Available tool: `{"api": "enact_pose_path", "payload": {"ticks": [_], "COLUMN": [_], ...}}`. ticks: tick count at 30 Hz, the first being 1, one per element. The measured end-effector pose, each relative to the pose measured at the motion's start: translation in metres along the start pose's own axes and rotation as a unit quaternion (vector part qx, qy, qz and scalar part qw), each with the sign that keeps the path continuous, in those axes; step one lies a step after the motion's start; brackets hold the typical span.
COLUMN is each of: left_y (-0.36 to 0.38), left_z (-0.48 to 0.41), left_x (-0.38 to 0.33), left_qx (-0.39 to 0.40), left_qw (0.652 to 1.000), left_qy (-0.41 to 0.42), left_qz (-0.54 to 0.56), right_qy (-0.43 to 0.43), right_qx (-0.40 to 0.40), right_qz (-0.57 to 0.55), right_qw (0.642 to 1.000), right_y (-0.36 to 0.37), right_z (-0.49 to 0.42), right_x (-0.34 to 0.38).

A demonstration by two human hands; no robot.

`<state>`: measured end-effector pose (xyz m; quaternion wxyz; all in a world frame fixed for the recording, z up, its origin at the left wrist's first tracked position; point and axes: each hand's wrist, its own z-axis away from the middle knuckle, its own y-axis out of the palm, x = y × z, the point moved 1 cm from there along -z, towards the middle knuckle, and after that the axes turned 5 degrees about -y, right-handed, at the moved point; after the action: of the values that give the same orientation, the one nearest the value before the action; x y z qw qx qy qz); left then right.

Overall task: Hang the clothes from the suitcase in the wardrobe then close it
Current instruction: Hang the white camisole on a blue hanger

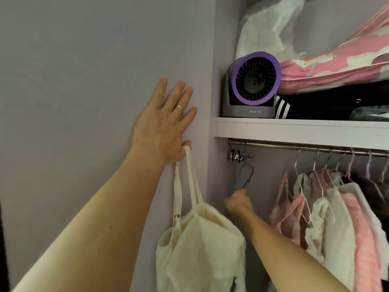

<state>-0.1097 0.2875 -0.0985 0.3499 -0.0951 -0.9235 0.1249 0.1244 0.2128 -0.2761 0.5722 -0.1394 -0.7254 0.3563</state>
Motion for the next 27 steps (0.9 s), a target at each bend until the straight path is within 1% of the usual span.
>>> {"api": "enact_pose_path", "payload": {"ticks": [4,9,11,15,18,19,23,26,27], "left_y": [0.007,0.008,0.009,0.005,-0.004,-0.003,-0.025,-0.041,-0.045], "left_z": [-0.002,-0.003,-0.003,-0.004,0.0,0.002,0.005,0.006,0.006], "left_x": [0.001,0.0,0.0,0.002,0.004,0.003,0.015,0.024,0.024], "left_qx": [-0.016,-0.029,-0.032,-0.018,0.031,0.047,0.123,0.173,0.203], "left_qw": [1.0,0.999,0.998,0.996,0.989,0.986,0.962,0.938,0.927], "left_qy": [-0.008,0.002,0.007,0.028,0.098,0.116,0.2,0.252,0.25], "left_qz": [0.019,0.036,0.052,0.085,0.11,0.112,0.139,0.165,0.189], "right_qy": [0.008,0.039,0.046,0.055,0.078,0.063,0.083,0.101,0.108], "right_qx": [-0.006,-0.106,-0.131,-0.123,-0.11,-0.106,-0.073,-0.046,-0.037], "right_qz": [-0.018,-0.043,-0.045,-0.002,0.012,0.012,-0.028,-0.112,-0.136], "right_qw": [1.0,0.993,0.989,0.991,0.991,0.992,0.994,0.988,0.984], "right_y": [-0.008,-0.043,-0.058,-0.091,-0.118,-0.122,-0.163,-0.198,-0.21], "right_z": [-0.005,-0.007,-0.003,0.022,0.06,0.068,0.113,0.149,0.161], "right_x": [0.005,0.015,0.02,0.023,0.02,0.02,0.01,-0.006,-0.012]}}
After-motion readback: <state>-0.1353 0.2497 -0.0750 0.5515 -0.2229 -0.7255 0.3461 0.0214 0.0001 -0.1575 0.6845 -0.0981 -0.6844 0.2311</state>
